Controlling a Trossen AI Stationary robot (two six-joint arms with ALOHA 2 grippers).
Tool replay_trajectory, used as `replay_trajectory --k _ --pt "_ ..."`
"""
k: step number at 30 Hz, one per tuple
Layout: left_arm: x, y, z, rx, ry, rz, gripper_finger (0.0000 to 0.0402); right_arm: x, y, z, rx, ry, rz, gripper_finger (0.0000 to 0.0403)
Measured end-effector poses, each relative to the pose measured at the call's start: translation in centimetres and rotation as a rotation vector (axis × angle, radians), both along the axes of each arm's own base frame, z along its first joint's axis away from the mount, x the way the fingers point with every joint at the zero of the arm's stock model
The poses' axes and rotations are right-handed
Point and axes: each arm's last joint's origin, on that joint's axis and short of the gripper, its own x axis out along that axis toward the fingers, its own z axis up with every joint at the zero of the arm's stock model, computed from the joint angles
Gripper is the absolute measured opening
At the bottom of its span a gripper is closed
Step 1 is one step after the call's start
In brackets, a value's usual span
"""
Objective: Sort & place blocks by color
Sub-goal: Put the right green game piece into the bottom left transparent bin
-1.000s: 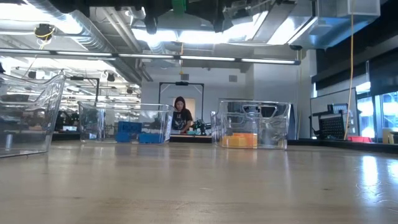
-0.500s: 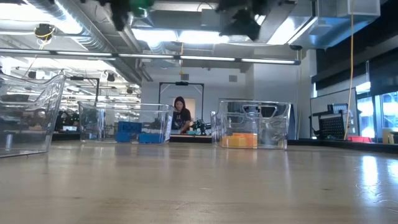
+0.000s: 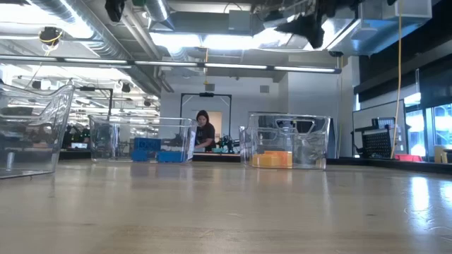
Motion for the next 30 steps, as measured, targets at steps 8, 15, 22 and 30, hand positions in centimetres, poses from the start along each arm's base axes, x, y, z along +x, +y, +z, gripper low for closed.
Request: replay_trajectory --k 8,15,22,30 --pt "0.6 0.1 -0.3 0.002 0.025 0.022 0.0130 -1.7 -0.2 0.6 -0.045 -0.339 -0.060 0.0310" --pt "0.6 0.2 -0.3 -0.002 0.024 0.027 0.0130 -1.7 -0.2 0.6 -0.141 -0.343 -0.059 0.0310" --pt "0.7 0.2 -0.3 -0.002 0.028 0.031 0.0130 -1.7 -0.2 0.6 -0.137 -0.343 -0.059 0.0310" --pt "1.6 -1.8 -1.6 -0.130 0.197 -0.157 0.0130 -1.7 -0.2 0.5 -0.084 -0.335 -0.065 0.0310"
